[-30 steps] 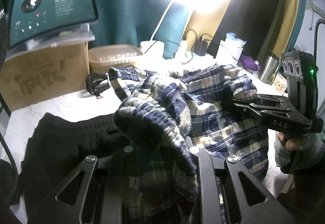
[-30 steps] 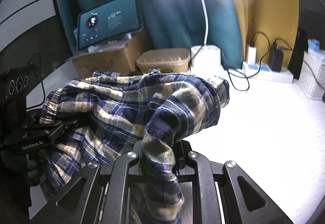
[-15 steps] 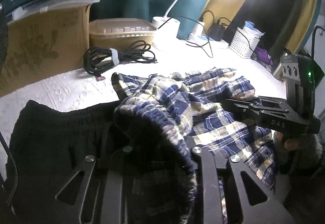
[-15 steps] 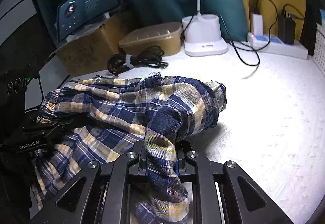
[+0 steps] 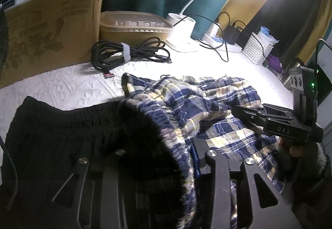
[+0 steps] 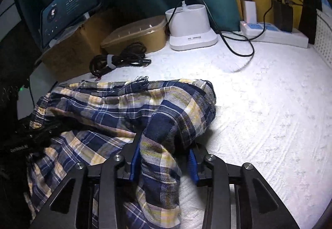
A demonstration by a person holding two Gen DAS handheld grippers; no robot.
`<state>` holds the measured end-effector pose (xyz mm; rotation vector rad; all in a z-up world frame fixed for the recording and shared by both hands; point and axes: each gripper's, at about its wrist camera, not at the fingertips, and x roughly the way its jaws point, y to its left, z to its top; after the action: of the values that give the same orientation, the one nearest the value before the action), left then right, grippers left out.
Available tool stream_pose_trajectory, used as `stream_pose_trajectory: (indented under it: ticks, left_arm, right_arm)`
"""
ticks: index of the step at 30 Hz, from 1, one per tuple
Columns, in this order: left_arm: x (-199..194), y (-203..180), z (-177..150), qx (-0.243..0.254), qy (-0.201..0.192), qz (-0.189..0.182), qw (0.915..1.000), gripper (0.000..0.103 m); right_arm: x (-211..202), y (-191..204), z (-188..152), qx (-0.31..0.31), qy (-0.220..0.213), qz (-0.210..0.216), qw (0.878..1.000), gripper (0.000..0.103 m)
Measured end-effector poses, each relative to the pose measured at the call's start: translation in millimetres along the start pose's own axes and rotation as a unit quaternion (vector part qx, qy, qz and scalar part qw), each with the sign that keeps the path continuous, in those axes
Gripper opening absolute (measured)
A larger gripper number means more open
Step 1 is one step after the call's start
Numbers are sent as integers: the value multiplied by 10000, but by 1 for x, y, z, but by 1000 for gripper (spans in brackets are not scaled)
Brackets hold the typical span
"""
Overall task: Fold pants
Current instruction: 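Lay the folded pants down and open both tools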
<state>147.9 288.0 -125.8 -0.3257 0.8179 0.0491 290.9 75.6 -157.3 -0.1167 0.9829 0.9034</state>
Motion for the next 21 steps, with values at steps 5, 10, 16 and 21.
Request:
stream_pose_trajectory:
  ticks: [5,10,16,21]
  left_arm:
    - [-12,0,1,-125,-139,169,9997,54]
    - [-36,-5,5,35,-555,255,9981,56]
    - [-23,-1,12,166,-399,512,9978,57]
    - [-2,7,12,243,-172,653,9974,59]
  right_arm:
    - [-9,-11,-1,161,-67,-354,9992,67]
    - [-15,-15,-2,185,-114,-468,9987,67]
    - [-20,-18,-1,154,-196,-598,9979,67]
    - [-14,-21,-2,201,-154,-575,9980,69]
